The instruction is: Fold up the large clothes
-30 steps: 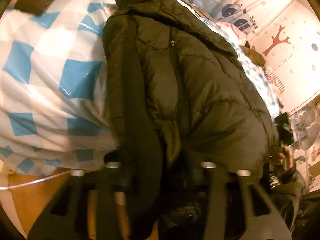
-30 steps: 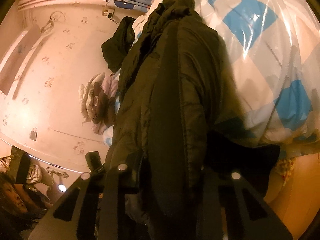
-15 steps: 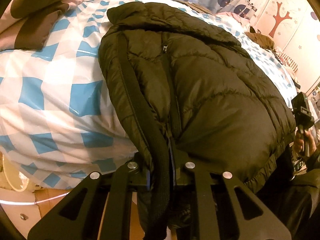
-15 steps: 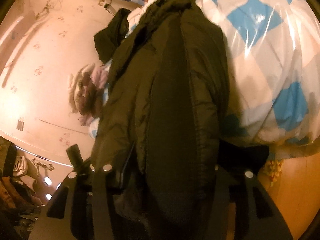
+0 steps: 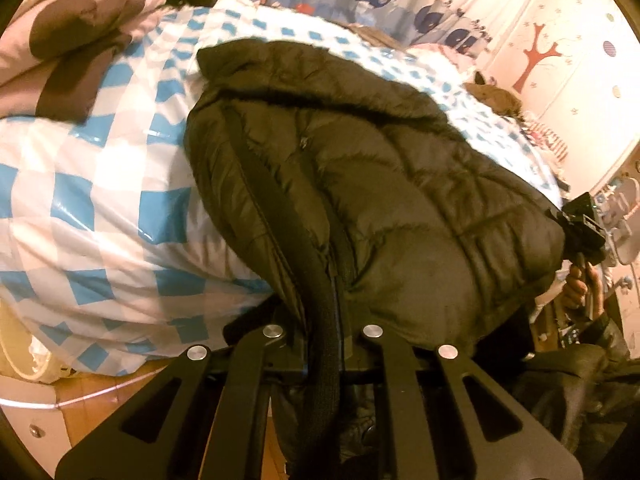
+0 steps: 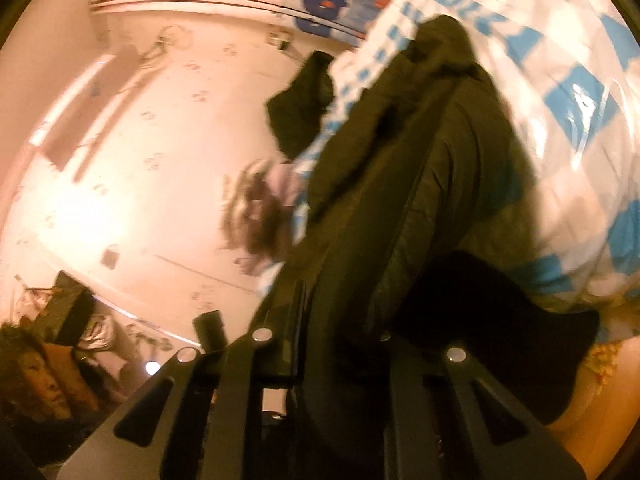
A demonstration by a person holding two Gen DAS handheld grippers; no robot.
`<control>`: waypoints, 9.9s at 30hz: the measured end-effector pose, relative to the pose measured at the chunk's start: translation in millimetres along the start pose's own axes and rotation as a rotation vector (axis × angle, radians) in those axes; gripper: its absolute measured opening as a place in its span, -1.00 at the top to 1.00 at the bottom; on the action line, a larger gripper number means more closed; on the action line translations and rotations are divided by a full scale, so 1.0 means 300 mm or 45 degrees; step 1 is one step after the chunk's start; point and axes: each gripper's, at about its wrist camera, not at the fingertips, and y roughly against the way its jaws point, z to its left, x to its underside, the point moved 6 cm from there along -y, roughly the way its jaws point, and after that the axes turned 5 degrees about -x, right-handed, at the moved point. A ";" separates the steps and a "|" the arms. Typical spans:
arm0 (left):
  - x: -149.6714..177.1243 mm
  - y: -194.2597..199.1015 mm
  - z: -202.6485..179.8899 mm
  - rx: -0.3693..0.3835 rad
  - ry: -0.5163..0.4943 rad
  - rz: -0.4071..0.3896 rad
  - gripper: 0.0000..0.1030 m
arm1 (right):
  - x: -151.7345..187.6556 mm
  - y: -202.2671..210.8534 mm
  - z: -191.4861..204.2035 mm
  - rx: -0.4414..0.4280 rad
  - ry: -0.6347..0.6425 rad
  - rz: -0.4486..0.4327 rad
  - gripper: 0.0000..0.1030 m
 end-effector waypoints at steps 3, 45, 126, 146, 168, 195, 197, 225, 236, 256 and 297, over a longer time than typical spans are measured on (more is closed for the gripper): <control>0.006 0.049 -0.010 0.040 -0.002 -0.016 0.86 | 0.011 0.044 0.053 -0.042 0.032 -0.009 0.69; 0.254 -0.249 0.226 0.479 0.394 0.238 -0.45 | 0.154 0.079 -0.195 0.068 -0.136 0.146 -0.34; -1.066 -0.198 0.334 0.734 0.649 -0.431 0.90 | -0.920 -0.102 0.084 -0.426 0.017 -0.408 0.68; -1.272 -0.647 0.459 0.439 0.717 -0.330 0.90 | -1.209 -0.331 -0.372 -0.117 -0.235 -0.453 0.68; -1.252 -0.891 0.560 0.373 0.869 -0.160 0.19 | -1.233 -0.366 -0.584 0.060 -0.357 -0.506 -0.28; -1.242 -1.073 0.059 0.053 0.166 -0.161 -0.72 | -1.106 -1.093 -0.378 0.888 0.495 0.106 -0.79; -1.219 -1.093 0.089 0.072 0.201 -0.161 -0.72 | -1.092 -1.107 -0.402 0.899 0.492 0.130 -0.81; -1.235 -1.126 0.291 -0.238 0.313 -0.225 -0.73 | -1.299 -0.775 -0.563 1.014 0.236 -0.103 -0.83; -1.204 -1.035 0.319 -0.318 0.270 -0.326 -0.73 | -1.305 -0.609 -0.628 0.947 0.124 -0.326 -0.84; -1.168 -1.030 0.299 -0.333 0.231 -0.439 -0.74 | -1.271 -0.472 -0.621 1.045 0.211 -0.401 -0.86; -1.145 -0.993 0.300 -0.326 0.232 -0.537 -0.77 | -1.224 -1.161 -0.525 0.940 0.485 -0.013 -0.86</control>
